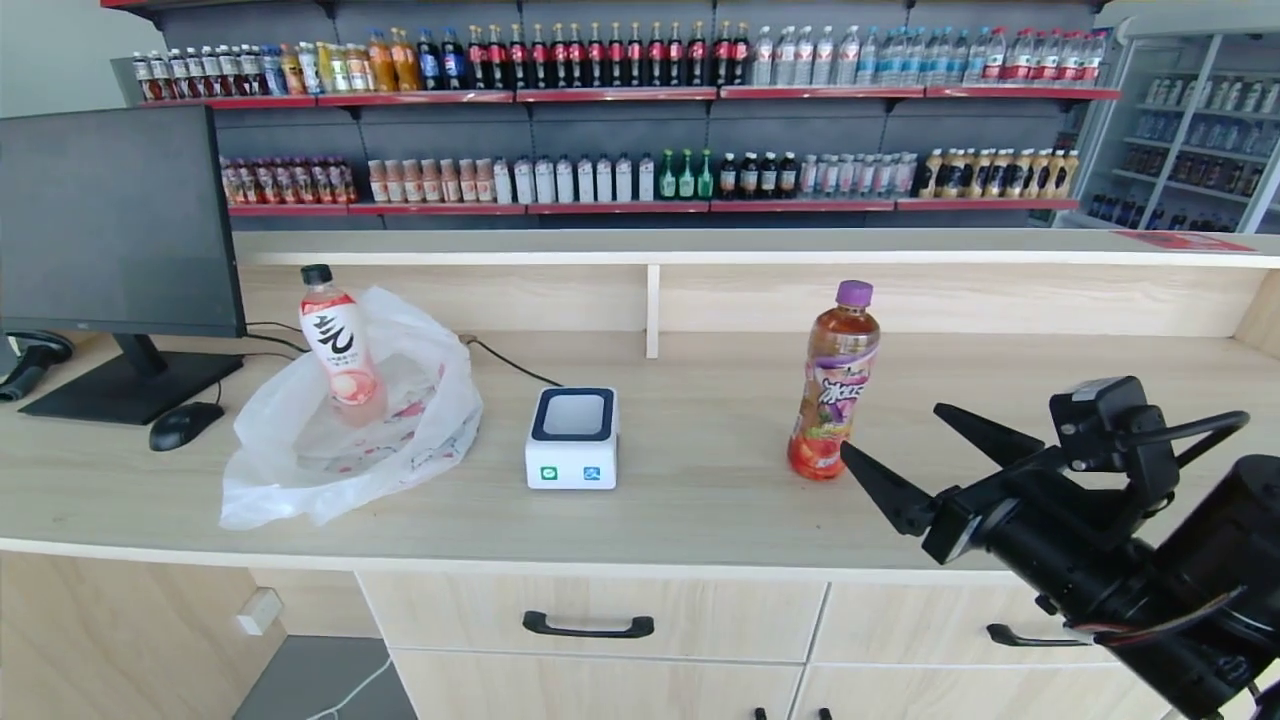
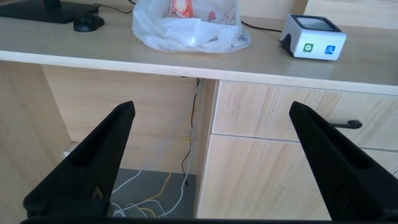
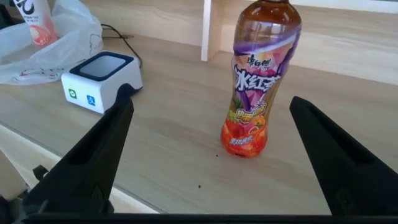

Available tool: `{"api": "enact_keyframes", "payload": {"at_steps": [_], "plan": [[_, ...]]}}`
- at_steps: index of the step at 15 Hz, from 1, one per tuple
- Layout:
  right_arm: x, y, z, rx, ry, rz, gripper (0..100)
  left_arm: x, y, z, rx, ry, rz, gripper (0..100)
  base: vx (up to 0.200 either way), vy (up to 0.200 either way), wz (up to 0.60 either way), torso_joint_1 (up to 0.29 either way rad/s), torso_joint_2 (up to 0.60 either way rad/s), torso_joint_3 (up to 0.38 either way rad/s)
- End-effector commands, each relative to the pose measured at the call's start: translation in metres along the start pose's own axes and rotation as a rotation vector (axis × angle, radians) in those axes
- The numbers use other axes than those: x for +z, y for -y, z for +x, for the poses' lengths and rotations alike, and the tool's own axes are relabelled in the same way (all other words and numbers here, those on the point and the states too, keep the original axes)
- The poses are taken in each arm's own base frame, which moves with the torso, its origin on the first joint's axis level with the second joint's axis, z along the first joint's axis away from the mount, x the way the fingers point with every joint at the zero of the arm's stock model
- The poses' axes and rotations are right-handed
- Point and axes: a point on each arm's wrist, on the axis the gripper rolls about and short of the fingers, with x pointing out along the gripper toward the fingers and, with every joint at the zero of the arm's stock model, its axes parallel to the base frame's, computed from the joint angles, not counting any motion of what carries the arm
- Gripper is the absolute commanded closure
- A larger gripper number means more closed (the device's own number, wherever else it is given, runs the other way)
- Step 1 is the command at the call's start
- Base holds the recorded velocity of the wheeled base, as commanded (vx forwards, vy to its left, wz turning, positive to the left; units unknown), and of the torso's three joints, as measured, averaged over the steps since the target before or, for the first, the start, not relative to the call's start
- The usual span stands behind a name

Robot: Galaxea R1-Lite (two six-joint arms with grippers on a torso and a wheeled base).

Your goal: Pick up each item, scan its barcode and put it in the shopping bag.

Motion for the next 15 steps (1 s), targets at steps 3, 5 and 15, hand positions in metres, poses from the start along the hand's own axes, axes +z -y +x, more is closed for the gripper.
{"api": "enact_keyframes", "payload": {"at_steps": [3,5,15], "plan": [[-0.01,0.0,-0.001,0.0,-0.047,-0.003,0,0.0,0.0,0.0,0.0,-0.001,-0.001,0,0.0,0.0,0.0,0.0,0.0,0.0],[-0.014,0.0,-0.005,-0.001,-0.07,-0.004,0,0.0,0.0,0.0,0.0,-0.001,-0.003,0,0.0,0.0,0.0,0.0,0.0,0.0],[-0.024,0.017,0.004,-0.094,-0.106,-0.009,0,0.0,0.0,0.0,0.0,0.002,-0.003,0,0.06,0.0,0.0,-0.001,0.0,0.001]]}}
